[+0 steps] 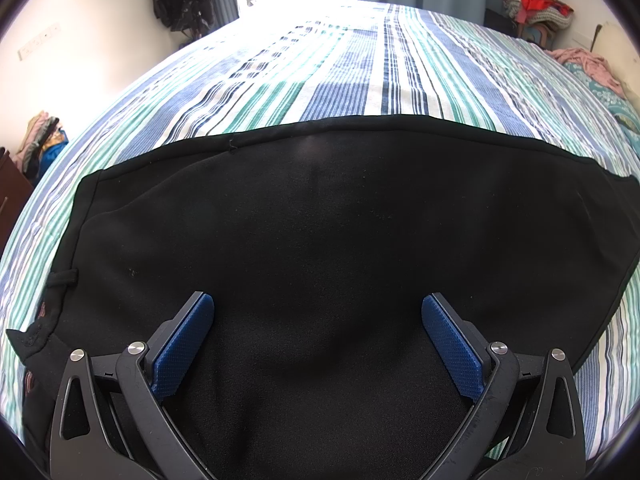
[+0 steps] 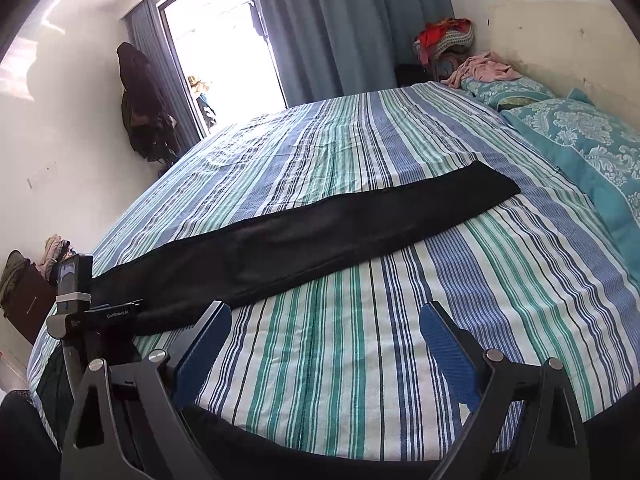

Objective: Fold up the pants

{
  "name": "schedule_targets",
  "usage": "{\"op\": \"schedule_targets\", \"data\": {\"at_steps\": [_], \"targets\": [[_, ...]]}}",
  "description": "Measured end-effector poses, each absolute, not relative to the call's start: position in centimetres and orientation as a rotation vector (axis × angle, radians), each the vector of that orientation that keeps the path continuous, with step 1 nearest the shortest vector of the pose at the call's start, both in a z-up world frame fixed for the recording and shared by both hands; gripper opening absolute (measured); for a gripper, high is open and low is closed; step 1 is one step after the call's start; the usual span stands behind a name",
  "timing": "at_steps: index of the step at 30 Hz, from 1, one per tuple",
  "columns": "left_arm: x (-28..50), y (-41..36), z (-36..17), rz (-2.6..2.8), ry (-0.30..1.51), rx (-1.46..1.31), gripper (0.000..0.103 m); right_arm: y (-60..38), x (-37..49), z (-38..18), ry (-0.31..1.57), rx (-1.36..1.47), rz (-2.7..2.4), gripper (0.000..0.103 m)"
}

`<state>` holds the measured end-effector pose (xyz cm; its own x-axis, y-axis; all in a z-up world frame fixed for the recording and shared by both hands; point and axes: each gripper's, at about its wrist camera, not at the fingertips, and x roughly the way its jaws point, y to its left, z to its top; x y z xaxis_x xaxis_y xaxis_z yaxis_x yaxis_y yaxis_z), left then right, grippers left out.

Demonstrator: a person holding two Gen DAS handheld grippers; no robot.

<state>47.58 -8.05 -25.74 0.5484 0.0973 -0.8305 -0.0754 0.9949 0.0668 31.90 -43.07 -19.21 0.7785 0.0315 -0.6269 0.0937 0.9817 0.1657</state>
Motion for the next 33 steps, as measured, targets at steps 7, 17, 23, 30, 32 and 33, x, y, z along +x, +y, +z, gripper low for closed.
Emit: {"op": "schedule_targets", "data": {"at_steps": [7, 17, 23, 30, 32, 33], "targets": [[47.6, -8.0, -25.7, 0.102, 0.985, 0.024, 0.103, -42.7, 32.2, -19.5, 0.690, 0.188, -0.029, 0.095], [47.6, -8.0, -25.7, 0.102, 0.985, 0.024, 0.103, -42.3, 32.1, -19.8, 0.691, 0.177, -0.021, 0.095], [47.6, -8.1, -25.8, 0.102, 0.985, 0.024, 0.103, -43.3, 32.3, -19.9, 0.696, 0.217, -0.033, 0.095], [47.6, -8.1, -25.8, 0.103, 0.985, 0.024, 0.103, -47.1, 32.0, -20.8, 0.711, 0.387, -0.076, 0.095], [47.6, -8.1, -25.8, 0.103, 0.985, 0.024, 0.103, -48.2, 31.8, -21.3, 0.719, 0.449, -0.085, 0.095], [47.6, -8.1, -25.8, 0.103, 0.985, 0.024, 0.103, -48.6, 31.8, -21.5, 0.719, 0.470, -0.089, 0.095]]}}
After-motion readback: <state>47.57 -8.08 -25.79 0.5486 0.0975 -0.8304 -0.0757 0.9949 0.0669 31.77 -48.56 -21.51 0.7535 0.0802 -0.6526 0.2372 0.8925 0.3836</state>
